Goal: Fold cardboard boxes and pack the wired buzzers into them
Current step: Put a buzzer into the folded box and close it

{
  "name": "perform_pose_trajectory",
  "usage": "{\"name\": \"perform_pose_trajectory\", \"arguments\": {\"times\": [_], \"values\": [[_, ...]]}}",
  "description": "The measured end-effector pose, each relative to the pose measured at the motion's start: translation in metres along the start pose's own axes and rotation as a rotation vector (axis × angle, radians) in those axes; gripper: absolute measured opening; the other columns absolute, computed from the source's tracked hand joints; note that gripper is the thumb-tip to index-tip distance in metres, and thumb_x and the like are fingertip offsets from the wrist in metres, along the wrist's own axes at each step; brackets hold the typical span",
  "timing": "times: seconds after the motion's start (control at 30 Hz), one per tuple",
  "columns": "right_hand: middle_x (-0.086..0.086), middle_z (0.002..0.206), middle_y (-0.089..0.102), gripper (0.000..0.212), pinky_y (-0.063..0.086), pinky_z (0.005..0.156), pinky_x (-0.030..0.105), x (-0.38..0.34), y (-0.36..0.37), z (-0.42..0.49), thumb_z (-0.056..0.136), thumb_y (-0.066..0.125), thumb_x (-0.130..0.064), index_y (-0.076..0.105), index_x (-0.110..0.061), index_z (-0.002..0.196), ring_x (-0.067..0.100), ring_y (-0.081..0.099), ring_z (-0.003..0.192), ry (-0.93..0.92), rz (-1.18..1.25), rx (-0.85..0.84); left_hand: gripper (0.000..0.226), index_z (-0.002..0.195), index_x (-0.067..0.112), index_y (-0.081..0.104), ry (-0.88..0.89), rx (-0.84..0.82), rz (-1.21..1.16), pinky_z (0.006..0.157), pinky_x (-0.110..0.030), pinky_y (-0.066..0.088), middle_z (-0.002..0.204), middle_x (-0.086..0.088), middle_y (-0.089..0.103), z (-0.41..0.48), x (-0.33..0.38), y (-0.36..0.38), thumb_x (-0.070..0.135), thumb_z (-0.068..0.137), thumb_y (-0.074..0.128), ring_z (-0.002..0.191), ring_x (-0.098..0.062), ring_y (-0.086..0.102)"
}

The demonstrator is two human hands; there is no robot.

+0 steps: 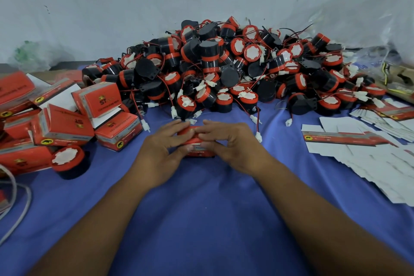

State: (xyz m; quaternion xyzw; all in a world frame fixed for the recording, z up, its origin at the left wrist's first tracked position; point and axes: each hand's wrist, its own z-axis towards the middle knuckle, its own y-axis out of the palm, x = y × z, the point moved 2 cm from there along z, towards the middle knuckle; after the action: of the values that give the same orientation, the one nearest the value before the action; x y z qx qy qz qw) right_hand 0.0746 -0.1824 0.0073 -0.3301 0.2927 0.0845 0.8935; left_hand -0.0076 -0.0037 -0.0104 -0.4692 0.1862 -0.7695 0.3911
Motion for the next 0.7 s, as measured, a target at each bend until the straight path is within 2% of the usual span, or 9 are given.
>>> {"name": "perform_pose_trajectory", "arguments": {"times": [0.07,0.17,0.2,0.27,0.33,0.43,0.5,0.6,0.7], "values": [[0.006,0.131,0.063,0.025,0.036,0.116,0.028,-0.002,0.000,0.002,0.090,0.069,-0.005,0.073,-0.001,0.114,0.005,0.043,0.132,-0.038,-0.085,-0.085,0.037,0.124,0.010,0.067,0.024,0.008,0.035,0.115,-0.041,0.037,0.139,0.006,0.053,0.000,-0.003,0.000,0.011,0.088,0.072,0.137,-0.021,0.046],[0.005,0.150,0.047,0.033,0.022,0.122,0.026,0.002,0.000,0.001,0.094,0.067,-0.010,0.067,-0.010,0.128,0.010,0.024,0.145,0.021,-0.126,-0.263,0.037,0.123,0.009,0.068,0.049,0.010,0.051,0.114,-0.043,0.036,0.141,0.005,0.050,0.000,-0.005,-0.001,0.004,0.087,0.073,0.138,-0.024,0.044],[0.005,0.151,0.047,0.034,0.024,0.122,0.029,0.002,0.002,0.000,0.094,0.067,-0.010,0.067,-0.011,0.128,0.015,0.027,0.147,0.053,-0.129,-0.261,0.038,0.123,0.010,0.068,0.043,-0.002,0.053,0.115,-0.042,0.036,0.142,0.005,0.050,0.000,-0.005,-0.001,0.005,0.086,0.074,0.139,-0.022,0.043],[0.008,0.145,0.054,0.032,0.036,0.117,0.036,0.002,0.006,-0.002,0.092,0.070,-0.007,0.070,-0.008,0.123,0.022,0.046,0.139,0.084,-0.119,-0.142,0.041,0.125,0.012,0.067,0.017,-0.019,0.055,0.116,-0.040,0.035,0.143,0.006,0.050,0.001,-0.005,-0.002,0.009,0.085,0.076,0.139,-0.019,0.043],[0.008,0.137,0.061,0.029,0.044,0.111,0.034,0.003,0.007,-0.003,0.090,0.072,-0.004,0.072,-0.005,0.119,0.018,0.056,0.128,0.184,0.005,-0.018,0.047,0.129,0.016,0.064,0.023,-0.036,0.081,0.116,-0.034,0.033,0.144,0.007,0.050,0.003,-0.004,-0.004,0.015,0.084,0.077,0.137,-0.016,0.043],[0.004,0.125,0.068,0.023,0.049,0.103,0.030,0.010,0.002,-0.002,0.091,0.070,-0.003,0.073,-0.006,0.114,0.011,0.062,0.118,0.379,0.251,0.049,0.069,0.144,0.023,0.049,0.060,-0.128,0.154,0.114,-0.018,0.022,0.148,0.008,0.043,0.002,-0.002,-0.002,0.027,0.082,0.080,0.138,-0.012,0.035],[0.000,0.117,0.070,0.021,0.052,0.096,0.024,0.013,0.000,-0.001,0.092,0.069,-0.007,0.073,-0.009,0.113,0.006,0.065,0.110,0.417,0.295,0.059,0.068,0.144,0.026,0.047,0.036,-0.144,0.182,0.113,-0.025,0.030,0.145,0.007,0.047,0.001,-0.001,-0.002,0.030,0.084,0.078,0.135,-0.014,0.038],[-0.010,0.109,0.070,0.022,0.051,0.086,0.017,0.012,0.000,0.002,0.096,0.066,-0.020,0.069,-0.020,0.118,0.001,0.066,0.101,0.430,0.232,0.045,0.061,0.139,0.020,0.052,0.043,-0.046,0.221,0.105,-0.038,0.040,0.135,-0.001,0.056,0.004,0.009,-0.008,0.029,0.084,0.077,0.125,-0.024,0.049],[-0.011,0.106,0.066,0.025,0.050,0.080,0.014,0.016,-0.009,0.004,0.098,0.063,-0.026,0.069,-0.017,0.121,-0.002,0.062,0.094,0.412,0.048,0.096,0.054,0.132,0.009,0.058,0.026,0.307,0.470,0.101,-0.050,0.039,0.133,-0.016,0.056,0.008,0.009,-0.036,0.014,0.082,0.076,0.121,-0.040,0.051]]}}
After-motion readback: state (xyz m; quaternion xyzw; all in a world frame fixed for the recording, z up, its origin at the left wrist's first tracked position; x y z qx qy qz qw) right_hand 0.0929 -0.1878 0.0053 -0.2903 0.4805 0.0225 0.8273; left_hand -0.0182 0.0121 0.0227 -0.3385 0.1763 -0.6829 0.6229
